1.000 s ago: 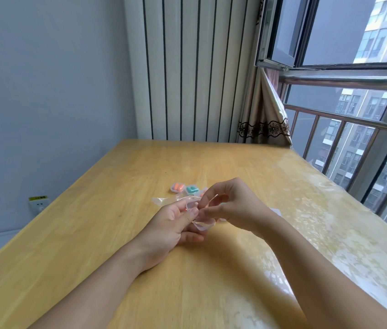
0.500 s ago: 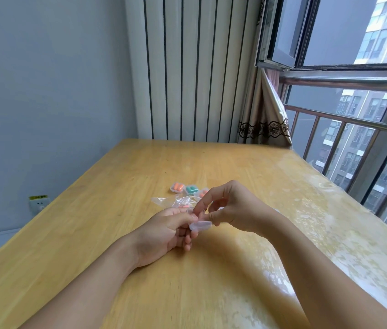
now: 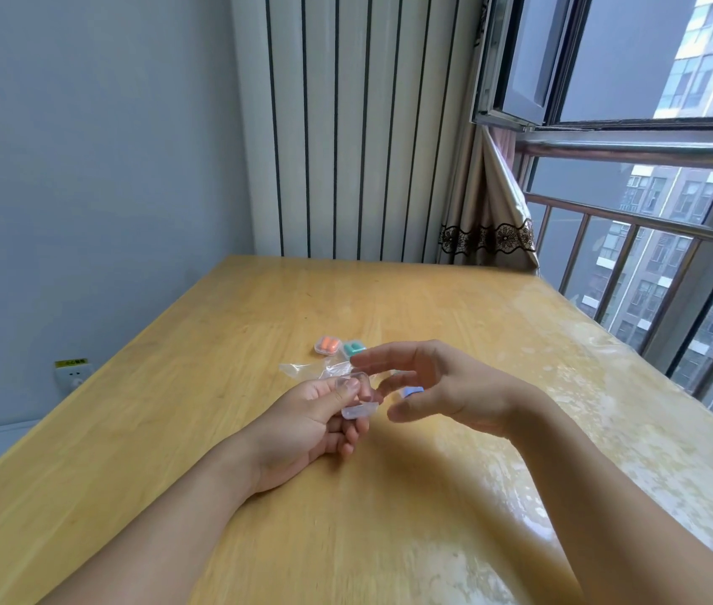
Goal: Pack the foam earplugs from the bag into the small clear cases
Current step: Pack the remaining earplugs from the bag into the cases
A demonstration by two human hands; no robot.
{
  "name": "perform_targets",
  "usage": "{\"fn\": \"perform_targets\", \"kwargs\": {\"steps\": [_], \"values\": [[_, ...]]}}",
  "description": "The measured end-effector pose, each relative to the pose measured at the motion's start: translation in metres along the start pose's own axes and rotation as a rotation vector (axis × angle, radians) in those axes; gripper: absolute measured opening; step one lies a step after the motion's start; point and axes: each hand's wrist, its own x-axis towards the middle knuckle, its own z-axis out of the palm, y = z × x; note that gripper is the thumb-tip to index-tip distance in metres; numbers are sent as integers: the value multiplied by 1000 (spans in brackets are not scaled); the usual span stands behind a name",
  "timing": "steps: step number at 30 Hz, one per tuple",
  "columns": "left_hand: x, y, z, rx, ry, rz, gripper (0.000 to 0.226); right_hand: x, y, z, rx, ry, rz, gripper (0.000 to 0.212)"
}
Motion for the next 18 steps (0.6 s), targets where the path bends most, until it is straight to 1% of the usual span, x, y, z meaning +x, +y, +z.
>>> {"fn": "perform_targets", "kwargs": {"steps": [2, 3, 5, 7, 12, 13, 15, 18], "values": [[1, 0, 1, 11, 9, 11, 28, 4, 1, 8, -140, 75, -5, 56], [1, -1, 2, 15, 24, 14, 31, 7, 1, 12, -165, 126, -10, 52], [2, -1, 3, 17, 56, 11, 38, 11, 2, 17, -124, 183, -37, 38], [2, -2, 3, -8, 62, 4, 46, 12, 5, 18, -75, 197, -50, 27], [3, 0, 0, -58, 2, -23, 67, 14, 11, 17, -54, 245, -48, 25], [3, -1, 0, -47, -9, -12, 67, 15, 12, 17, -42, 245, -43, 24], [2, -2, 1, 17, 3, 29, 57, 15, 14, 16, 12, 240, -21, 22], [4, -6, 2, 120, 52, 69, 32, 15, 16, 11, 104, 238, 79, 20]]}}
